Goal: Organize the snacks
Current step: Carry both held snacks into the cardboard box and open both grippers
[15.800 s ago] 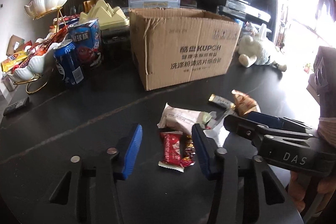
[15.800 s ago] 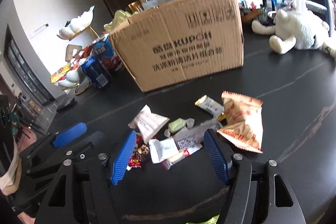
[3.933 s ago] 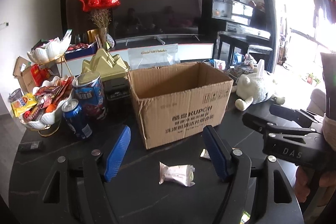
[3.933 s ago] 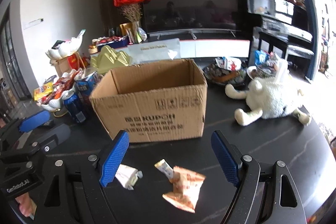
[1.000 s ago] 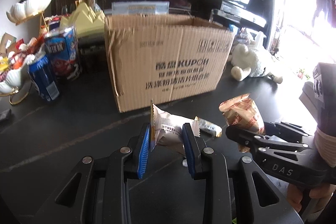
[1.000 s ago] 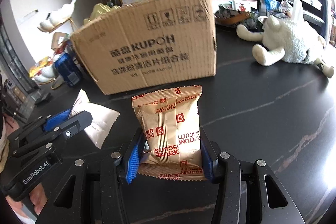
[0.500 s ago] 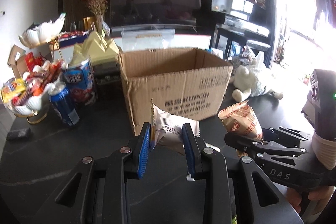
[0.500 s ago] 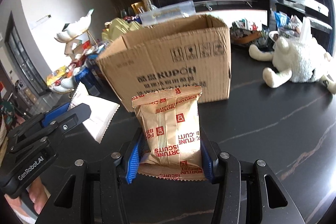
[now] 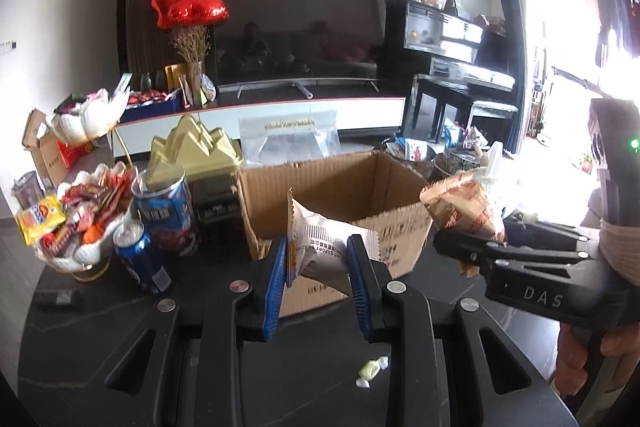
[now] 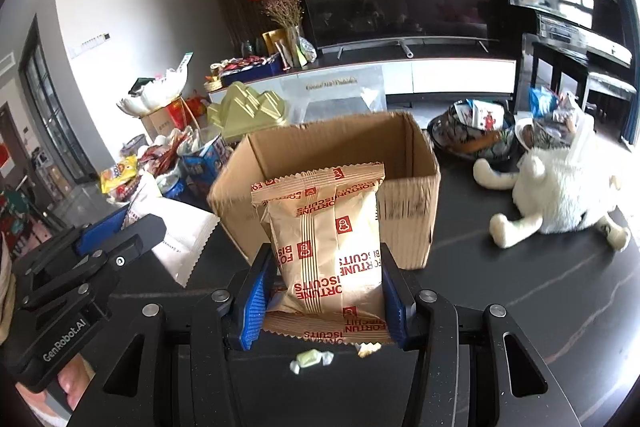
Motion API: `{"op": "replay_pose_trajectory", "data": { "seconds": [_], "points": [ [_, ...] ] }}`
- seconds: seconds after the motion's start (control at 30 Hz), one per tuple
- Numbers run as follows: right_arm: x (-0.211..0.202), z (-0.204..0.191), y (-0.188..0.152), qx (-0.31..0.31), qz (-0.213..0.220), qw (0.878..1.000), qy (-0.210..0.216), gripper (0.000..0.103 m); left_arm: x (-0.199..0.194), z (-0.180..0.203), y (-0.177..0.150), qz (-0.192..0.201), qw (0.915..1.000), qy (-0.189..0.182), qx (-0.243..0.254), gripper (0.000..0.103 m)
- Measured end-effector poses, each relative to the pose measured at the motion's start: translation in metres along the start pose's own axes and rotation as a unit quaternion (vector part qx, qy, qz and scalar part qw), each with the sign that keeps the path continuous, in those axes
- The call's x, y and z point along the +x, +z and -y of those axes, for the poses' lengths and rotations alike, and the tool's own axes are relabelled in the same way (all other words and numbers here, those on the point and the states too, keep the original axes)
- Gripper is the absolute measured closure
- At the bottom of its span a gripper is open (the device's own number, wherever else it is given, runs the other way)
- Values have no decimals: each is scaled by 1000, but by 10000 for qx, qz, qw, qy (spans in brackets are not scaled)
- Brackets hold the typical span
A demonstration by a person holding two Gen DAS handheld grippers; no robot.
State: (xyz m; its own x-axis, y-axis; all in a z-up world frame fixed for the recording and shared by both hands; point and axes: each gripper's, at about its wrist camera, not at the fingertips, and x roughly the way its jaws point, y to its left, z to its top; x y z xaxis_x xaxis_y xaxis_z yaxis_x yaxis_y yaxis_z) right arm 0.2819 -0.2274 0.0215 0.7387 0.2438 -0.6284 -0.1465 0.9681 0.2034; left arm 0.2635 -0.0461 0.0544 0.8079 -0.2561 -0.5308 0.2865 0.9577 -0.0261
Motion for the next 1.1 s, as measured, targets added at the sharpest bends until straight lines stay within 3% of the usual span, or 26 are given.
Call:
{"op": "replay_pose_trajectory", "data": {
  "seconds": [0.47,0.83,0.97,1.03,1.1],
  "points": [
    [24,-2,55,-345,-21,9994,-26,53,31,-13,43,-53,9999,124,17,73],
    [77,9,77,-415,-107,9991,59,53,88,-25,52,-232,9997,83,-37,73],
    [96,16,81,-374,-110,9992,113,52,108,-26,53,-278,9992,297,47,69],
    [104,21,82,-293,-141,9995,10,33,113,-28,53,-275,9986,447,73,56],
    [105,26,80,-199,-82,9997,-73,30,111,-28,51,-224,9981,553,129,51]
  ]
}}
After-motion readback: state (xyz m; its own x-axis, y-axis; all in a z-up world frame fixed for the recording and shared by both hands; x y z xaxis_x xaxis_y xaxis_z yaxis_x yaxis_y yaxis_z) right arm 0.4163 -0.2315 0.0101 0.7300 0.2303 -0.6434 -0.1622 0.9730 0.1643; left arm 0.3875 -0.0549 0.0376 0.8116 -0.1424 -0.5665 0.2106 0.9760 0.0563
